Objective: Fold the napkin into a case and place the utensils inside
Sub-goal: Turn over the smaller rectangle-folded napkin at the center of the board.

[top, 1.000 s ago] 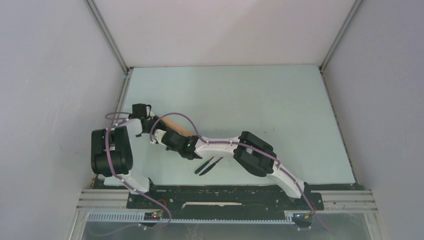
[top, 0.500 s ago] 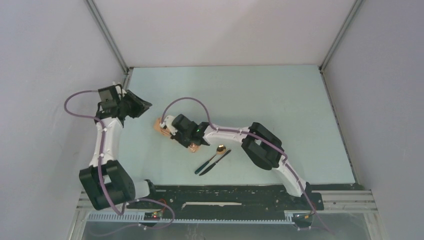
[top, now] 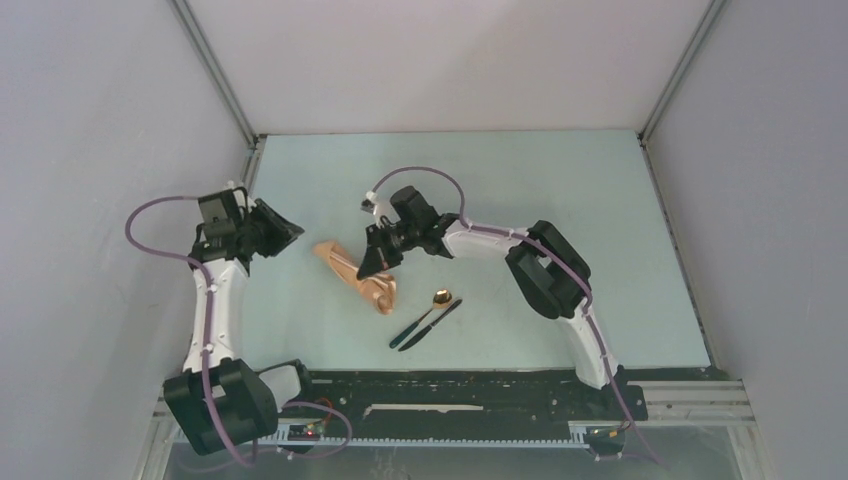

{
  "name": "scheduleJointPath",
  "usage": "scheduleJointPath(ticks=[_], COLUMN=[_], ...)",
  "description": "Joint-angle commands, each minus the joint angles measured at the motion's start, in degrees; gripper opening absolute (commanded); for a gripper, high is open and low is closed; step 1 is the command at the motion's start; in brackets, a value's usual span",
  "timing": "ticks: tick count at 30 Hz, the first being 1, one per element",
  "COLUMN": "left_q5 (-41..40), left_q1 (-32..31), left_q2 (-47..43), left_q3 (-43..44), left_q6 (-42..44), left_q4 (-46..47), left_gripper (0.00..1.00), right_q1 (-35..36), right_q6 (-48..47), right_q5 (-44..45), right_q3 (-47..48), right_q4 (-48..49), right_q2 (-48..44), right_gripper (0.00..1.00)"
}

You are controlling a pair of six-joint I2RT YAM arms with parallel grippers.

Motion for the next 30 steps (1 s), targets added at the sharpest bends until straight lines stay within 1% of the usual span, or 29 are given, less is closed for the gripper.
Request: scheduleJointPath(ticks=[1, 3, 4, 9, 12, 14, 16, 17, 19, 21, 22, 23, 24, 25, 26, 28, 29, 30], left_q5=[0.7, 0.4, -0.1, -0.5, -0.5, -1.4, -1.8, -1.5, -0.7, 0.4, 1.6, 3.1, 4.4, 5.1, 5.6, 7.0, 7.5, 7.8], left_q1=[-1.6, -3.2, -4.2, -9.1, -11.0, -12.2, -13.2, -13.6, -14.4, -15.5, -15.9, -16.2, -16.4, -16.6, -16.6, -16.7, -16.7, -16.7], left_q2=[-1.0, -0.7, -0.4, 3.3, 6.4, 7.5, 8.6, 9.5, 11.6, 14.8, 16.8, 18.8, 20.7, 22.3, 23.5, 25.3, 25.4, 25.0], left_q3=[-2.0, -3.0, -3.5, -4.2, -3.1, -2.9, -2.9, -2.7, -2.0, -0.1, 1.5, 3.1, 4.8, 6.4, 7.7, 9.8, 9.5, 8.2], left_q6=[2.4, 2.3, 2.2, 1.3, 0.8, 0.6, 0.2, -0.1, -1.0, -1.4, -1.5, -1.6, -1.8, -1.7, -1.7, -0.6, 0.3, 0.6], left_q4=[-1.4, -1.3, -1.0, 1.1, 1.7, 2.6, 4.0, 4.5, 5.8, 6.6, 6.6, 6.6, 6.6, 6.7, 6.7, 6.3, 5.4, 4.8], left_gripper=[0.32, 0.31, 0.31, 0.31, 0.31, 0.31, 0.32, 0.32, 0.32, 0.33, 0.33, 0.33, 0.33, 0.34, 0.34, 0.35, 0.34, 0.32], right_q1=[-4.3, -6.1, -6.8, -9.9, -11.8, -13.2, -14.4, -15.1, -17.5, -20.4, -22.1, -23.7, -25.3, -26.7, -27.9, -28.3, -27.5, -26.5], right_q6=[24.2, 30.6, 31.6, 32.9, 31.0, 29.9, 29.9, 29.8, 28.3, 26.2, 24.3, 19.3, 15.8, 9.9, 6.4, -0.3, -1.7, -2.2], right_q5=[-16.8, -18.8, -19.6, -20.1, -19.8, -19.3, -19.5, -19.4, -19.3, -18.8, -18.4, -16.9, -14.5, -12.2, -9.1, -2.0, -0.2, 0.4], right_q3=[-3.1, -5.8, -6.1, -6.4, -6.5, -6.5, -6.4, -6.3, -6.2, -5.8, -4.6, -3.1, -0.5, 1.9, 4.4, 6.6, 5.7, 3.0], right_q4=[21.8, 30.3, 31.4, 32.9, 30.3, 28.8, 29.3, 29.4, 28.3, 26.7, 24.5, 18.6, 13.3, 4.7, -1.3, -12.7, -15.8, -16.6], right_q2=[3.1, 5.0, 5.9, 8.6, 8.8, 8.4, 8.6, 8.7, 8.6, 8.3, 8.0, 7.3, 6.3, 5.1, 3.2, -1.6, -4.5, -7.5], right_gripper=[0.0, 0.0, 0.0, 0.0, 0.0, 0.02, 0.07, 0.12, 0.25, 0.39, 0.43, 0.52, 0.57, 0.58, 0.59, 0.6, 0.61, 0.6])
